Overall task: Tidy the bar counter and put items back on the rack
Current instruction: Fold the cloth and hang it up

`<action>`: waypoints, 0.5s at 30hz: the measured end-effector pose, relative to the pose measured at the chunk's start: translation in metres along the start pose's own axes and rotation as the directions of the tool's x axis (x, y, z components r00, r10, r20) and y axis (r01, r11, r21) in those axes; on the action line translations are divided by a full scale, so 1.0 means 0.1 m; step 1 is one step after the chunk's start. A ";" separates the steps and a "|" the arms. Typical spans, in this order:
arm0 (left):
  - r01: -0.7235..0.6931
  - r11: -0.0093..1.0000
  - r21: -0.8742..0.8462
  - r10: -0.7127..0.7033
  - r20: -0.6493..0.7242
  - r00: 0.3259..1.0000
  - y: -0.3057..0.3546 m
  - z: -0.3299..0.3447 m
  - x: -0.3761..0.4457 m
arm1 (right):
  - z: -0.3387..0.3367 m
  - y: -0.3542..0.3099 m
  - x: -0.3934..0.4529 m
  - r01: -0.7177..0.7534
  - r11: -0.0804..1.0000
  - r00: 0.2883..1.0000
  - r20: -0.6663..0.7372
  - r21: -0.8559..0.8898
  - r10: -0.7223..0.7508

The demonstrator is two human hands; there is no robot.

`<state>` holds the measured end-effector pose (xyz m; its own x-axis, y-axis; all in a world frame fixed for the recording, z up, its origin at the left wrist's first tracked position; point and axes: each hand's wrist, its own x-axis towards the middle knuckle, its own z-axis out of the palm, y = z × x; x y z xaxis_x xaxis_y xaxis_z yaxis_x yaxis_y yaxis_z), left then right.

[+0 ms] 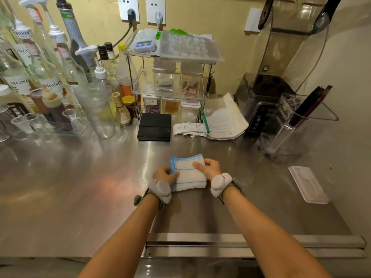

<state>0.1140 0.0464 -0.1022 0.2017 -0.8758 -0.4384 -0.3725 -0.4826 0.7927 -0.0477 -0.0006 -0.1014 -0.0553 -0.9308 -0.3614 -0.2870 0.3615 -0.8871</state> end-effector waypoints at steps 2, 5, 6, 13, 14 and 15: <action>0.015 1.000 0.003 -0.015 -0.030 0.999 0.01 -0.01 0.03 | 0.01 0.02 0.07 -0.025 1.000 0.997 -0.078 0.011 0.026; 0.082 0.992 -0.092 -0.088 -0.061 0.994 -0.01 -0.03 0.08 | -0.04 0.10 0.08 -0.143 0.989 0.977 -0.156 0.039 0.147; 0.113 0.987 -0.113 -0.121 -0.062 0.991 -0.01 -0.03 0.07 | -0.07 0.11 0.06 -0.170 0.984 0.975 -0.137 0.054 0.176; 0.221 0.969 -0.110 -0.213 0.080 0.974 -0.03 0.01 0.10 | -0.24 -0.04 -0.16 -0.343 0.938 0.932 0.102 -0.056 0.347; 0.223 0.971 -0.085 -0.214 0.109 0.971 -0.01 0.03 0.09 | -0.23 -0.06 -0.16 -0.354 0.931 0.923 0.130 -0.087 0.363; 0.213 0.974 -0.074 -0.203 0.117 0.972 -0.02 0.05 0.08 | -0.22 -0.05 -0.16 -0.363 0.925 0.914 0.152 -0.109 0.376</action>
<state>0.1117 0.0401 -0.1090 0.1655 -0.7528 -0.6371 -0.2534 -0.6568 0.7102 -0.0666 0.0113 -0.0850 -0.0134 -0.7062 -0.7078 -0.3500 0.6664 -0.6583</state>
